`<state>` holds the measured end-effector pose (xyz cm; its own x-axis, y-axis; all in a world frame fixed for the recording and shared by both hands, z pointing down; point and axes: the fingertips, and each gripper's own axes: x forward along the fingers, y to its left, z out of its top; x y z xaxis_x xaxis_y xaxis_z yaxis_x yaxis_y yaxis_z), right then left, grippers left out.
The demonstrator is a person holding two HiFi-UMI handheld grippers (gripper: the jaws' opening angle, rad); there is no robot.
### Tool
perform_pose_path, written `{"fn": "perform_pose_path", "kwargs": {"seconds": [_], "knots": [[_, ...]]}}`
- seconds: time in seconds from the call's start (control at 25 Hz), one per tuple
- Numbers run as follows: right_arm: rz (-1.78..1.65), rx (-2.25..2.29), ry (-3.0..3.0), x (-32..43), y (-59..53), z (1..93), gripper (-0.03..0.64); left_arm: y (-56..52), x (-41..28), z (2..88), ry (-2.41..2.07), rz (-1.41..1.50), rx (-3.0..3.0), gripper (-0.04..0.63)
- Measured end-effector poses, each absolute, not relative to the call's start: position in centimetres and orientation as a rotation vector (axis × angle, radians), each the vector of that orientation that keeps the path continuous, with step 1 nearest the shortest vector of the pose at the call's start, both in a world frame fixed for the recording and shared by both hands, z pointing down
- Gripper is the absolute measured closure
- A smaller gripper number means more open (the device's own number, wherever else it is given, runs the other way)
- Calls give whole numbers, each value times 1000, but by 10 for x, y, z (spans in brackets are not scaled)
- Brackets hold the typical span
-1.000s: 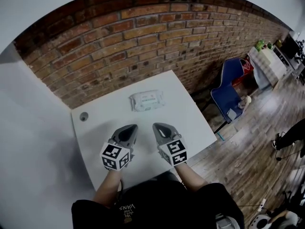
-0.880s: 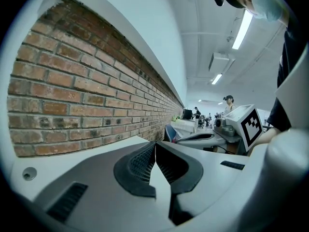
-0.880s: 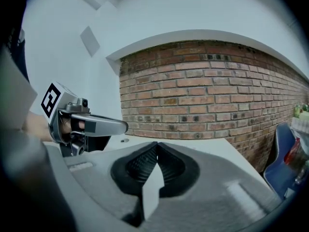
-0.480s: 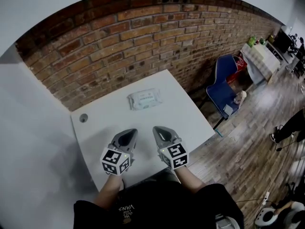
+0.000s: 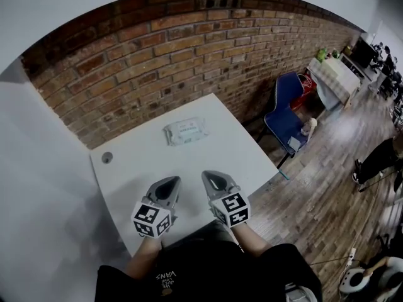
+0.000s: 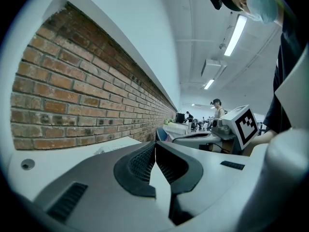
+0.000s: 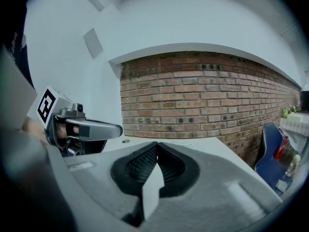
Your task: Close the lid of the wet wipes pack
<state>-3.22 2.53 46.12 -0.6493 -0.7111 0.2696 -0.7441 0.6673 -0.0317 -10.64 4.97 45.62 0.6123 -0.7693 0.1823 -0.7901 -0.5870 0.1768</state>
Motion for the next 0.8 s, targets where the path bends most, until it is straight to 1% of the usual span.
{"fn": "perform_pose_path", "kwargs": {"seconds": [0.8], "knots": [[206, 1240, -2623, -21, 59, 464, 620, 88, -101, 462, -1246, 109, 2629, 584]]}}
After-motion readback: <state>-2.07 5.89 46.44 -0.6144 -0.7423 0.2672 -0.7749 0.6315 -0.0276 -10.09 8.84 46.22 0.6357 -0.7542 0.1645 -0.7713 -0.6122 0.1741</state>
